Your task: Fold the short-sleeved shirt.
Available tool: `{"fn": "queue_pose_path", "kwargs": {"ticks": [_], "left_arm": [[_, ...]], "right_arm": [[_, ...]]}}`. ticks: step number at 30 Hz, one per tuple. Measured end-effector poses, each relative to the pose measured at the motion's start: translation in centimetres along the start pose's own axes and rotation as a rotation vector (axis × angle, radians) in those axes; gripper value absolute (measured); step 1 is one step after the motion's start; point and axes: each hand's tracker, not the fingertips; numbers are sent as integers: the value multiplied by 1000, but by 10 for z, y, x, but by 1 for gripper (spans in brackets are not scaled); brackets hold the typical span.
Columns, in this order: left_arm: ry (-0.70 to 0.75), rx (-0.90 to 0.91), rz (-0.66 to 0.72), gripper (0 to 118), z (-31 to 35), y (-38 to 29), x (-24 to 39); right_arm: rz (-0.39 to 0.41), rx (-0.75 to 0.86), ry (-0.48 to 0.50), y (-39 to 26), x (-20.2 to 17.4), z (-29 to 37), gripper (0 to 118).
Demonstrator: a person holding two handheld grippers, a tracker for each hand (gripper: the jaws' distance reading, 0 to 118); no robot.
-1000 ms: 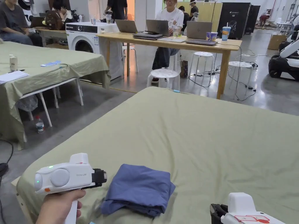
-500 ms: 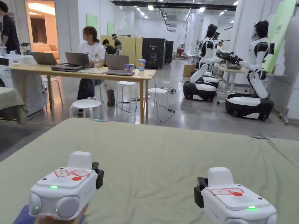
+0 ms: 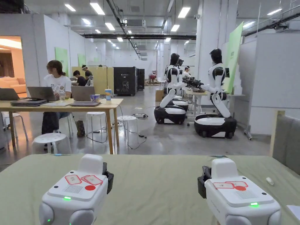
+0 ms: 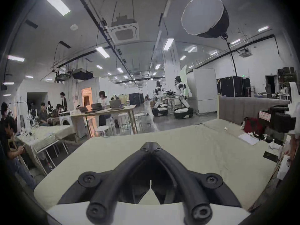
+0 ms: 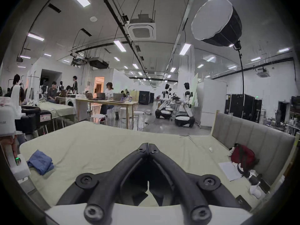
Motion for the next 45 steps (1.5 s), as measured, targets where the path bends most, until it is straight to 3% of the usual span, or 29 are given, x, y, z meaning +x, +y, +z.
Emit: {"fn": "queue_pose_path", "kwargs": {"ticks": [5,7,9,11,12,15,16,18,25,32,45], "left_arm": [[12,2,-16,9,3,2,5],[15,1,-18,10,8,5,5],[15,3,-19,10,9,6,4],[18,8,-25,21,8,6,4],[18,12,-25,29,9,6,4],[15,21,-22,72,11,6,5],[11,20,-25,92,11,6,5],[16,15,-37,118,14,5,8],[31,16,-14,118,15,-2,2],[40,18,8,118,16,-2,-3],[29,-4,20,118,11,-12,-3]], "right_arm": [[-17,5,-10,-6,8,2,3],[-19,8,-15,-6,9,5,18],[-24,8,-10,-6,9,6,21],[-28,5,0,-8,8,4,39],[-27,6,0,-8,8,5,49],[-31,11,4,-9,5,7,79],[-35,13,10,-9,5,7,95],[-31,11,17,-10,3,6,118],[-37,21,52,-5,-2,7,118],[-100,2,-19,4,-6,4,118],[-113,-50,-116,5,-9,5,118]]}}
